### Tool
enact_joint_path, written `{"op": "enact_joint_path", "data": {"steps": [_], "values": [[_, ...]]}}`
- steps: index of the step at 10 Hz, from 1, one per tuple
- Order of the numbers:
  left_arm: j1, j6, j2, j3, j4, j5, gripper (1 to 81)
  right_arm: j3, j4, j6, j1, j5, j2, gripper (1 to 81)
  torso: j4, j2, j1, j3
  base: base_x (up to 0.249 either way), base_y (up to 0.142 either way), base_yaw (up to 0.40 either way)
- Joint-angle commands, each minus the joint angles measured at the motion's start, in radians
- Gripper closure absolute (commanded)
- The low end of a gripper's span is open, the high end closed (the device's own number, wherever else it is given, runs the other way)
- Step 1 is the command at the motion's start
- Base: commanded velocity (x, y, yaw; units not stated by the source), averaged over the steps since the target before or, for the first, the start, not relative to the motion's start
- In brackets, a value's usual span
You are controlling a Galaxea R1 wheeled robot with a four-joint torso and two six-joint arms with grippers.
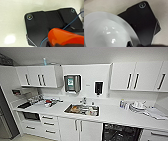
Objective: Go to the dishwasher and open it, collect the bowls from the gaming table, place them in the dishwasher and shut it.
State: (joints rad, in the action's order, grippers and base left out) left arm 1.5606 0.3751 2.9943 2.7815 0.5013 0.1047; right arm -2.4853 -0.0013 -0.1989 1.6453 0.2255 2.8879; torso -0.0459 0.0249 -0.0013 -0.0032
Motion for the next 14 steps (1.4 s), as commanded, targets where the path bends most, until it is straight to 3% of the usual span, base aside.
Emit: {"op": "enact_joint_path", "data": {"steps": [1,10,14], "values": [[-0.076,0.002,-0.004,0.0,-0.001,-0.025,81.1,0.011,-0.016,0.004,-0.064,-0.028,-0.01,81.1,0.0,0.0,0.001,0.0,0.161,-0.065,0.0],[-0.073,0.002,-0.006,0.001,-0.001,-0.023,81.1,0.011,-0.014,0.004,-0.063,-0.028,-0.008,81.1,0.0,0.0,0.001,0.0,0.16,-0.065,0.0],[-0.075,0.002,-0.004,0.001,-0.001,-0.023,81.1,0.01,-0.016,0.004,-0.063,-0.028,-0.008,81.1,0.0,0.0,0.002,0.0,0.093,0.0,0.0]]}}
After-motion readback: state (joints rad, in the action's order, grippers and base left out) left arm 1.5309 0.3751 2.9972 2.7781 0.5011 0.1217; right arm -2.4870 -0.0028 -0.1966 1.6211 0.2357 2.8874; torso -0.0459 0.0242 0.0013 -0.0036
